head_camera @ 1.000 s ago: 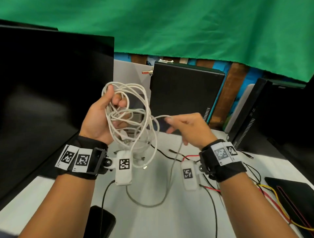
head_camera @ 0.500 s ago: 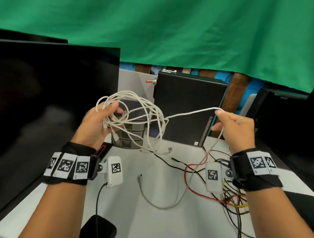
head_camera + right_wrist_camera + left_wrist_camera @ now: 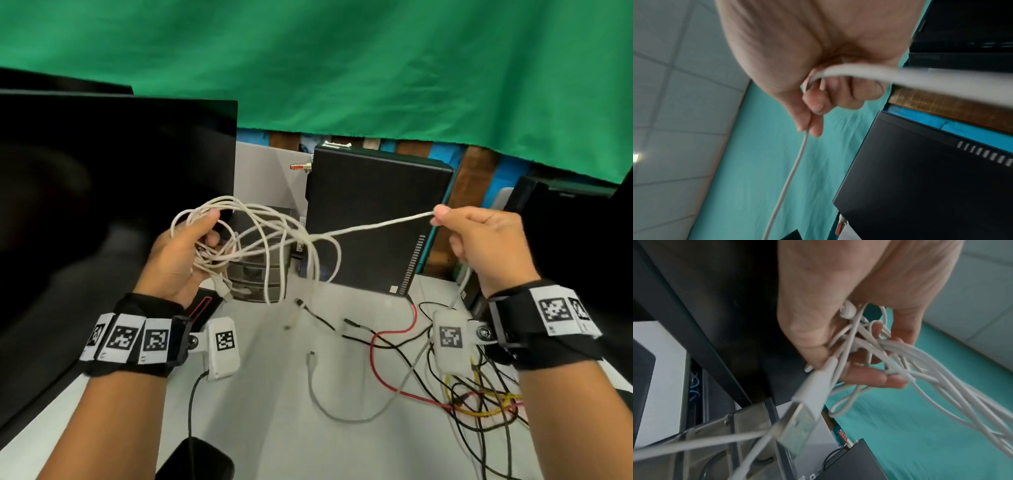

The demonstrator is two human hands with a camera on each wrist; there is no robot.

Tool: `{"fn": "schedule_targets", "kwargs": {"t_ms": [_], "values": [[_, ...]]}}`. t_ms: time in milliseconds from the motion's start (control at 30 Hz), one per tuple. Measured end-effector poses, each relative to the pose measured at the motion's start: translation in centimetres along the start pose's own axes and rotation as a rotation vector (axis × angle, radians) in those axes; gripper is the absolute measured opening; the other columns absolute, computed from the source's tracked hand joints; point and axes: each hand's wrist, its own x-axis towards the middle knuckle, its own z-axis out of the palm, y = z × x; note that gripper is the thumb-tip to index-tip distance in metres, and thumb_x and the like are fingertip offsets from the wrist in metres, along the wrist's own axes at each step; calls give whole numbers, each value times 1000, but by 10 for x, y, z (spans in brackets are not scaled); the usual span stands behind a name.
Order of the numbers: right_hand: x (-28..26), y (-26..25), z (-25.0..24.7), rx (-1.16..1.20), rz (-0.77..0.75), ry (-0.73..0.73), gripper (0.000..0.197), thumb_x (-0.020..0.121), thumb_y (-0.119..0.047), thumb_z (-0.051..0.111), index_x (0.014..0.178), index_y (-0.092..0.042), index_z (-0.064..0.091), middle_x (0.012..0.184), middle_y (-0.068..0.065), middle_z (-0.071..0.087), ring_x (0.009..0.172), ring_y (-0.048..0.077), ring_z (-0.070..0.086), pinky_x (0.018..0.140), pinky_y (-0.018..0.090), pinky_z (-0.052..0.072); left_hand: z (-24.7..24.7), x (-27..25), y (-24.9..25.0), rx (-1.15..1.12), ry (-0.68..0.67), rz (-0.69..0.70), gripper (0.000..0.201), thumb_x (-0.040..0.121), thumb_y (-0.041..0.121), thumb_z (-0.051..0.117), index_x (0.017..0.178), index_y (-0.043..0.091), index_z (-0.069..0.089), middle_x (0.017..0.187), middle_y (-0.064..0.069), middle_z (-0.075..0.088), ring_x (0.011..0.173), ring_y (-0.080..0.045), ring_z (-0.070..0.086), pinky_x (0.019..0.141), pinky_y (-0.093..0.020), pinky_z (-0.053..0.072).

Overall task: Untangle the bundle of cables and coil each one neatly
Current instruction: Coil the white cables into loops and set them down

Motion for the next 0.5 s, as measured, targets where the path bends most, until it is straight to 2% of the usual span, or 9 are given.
{"fn": "schedule_targets", "kwargs": {"t_ms": [100, 167, 333, 433, 500], "values": [[5, 5, -8, 52, 57, 110, 22, 92, -25, 70, 77, -9, 74, 43, -5, 41, 39, 6, 34, 39, 13, 30, -5, 5, 2, -60, 30, -38, 36, 99, 37, 53, 70, 26, 71, 56, 8, 48, 56, -12, 57, 52, -24, 46], [6, 10, -11, 66, 78, 179, 22, 92, -24, 70, 78, -7, 73, 41, -9, 43, 39, 4, 36, 40, 13, 31, -3, 5, 3, -126, 24, -55, 45, 99, 39, 52, 60, 26, 70, 57, 9, 49, 63, -15, 63, 53, -23, 51], [7, 25, -24, 114, 162, 366, 22, 91, -29, 68, 72, -17, 70, 39, -11, 46, 39, 3, 39, 41, 15, 32, -6, 6, 9, -291, 18, -38, 34, 100, 33, 50, 71, 22, 64, 61, 9, 54, 73, -14, 69, 71, -29, 61], [13, 38, -38, 233, 251, 494, 24, 92, -25, 65, 71, -15, 65, 38, -9, 44, 31, 4, 34, 34, 18, 24, -17, 7, 11, -335, 73, -8, 29, 99, 27, 52, 73, 22, 63, 62, 10, 55, 74, -12, 66, 79, -33, 59], [19, 48, -52, 261, 314, 577, 27, 93, -27, 61, 68, -17, 60, 45, -4, 46, 29, 5, 34, 32, 17, 23, -21, 7, 12, -358, 121, 10, 25, 97, 25, 54, 75, 21, 63, 63, 10, 54, 73, -12, 64, 78, -32, 56]]}}
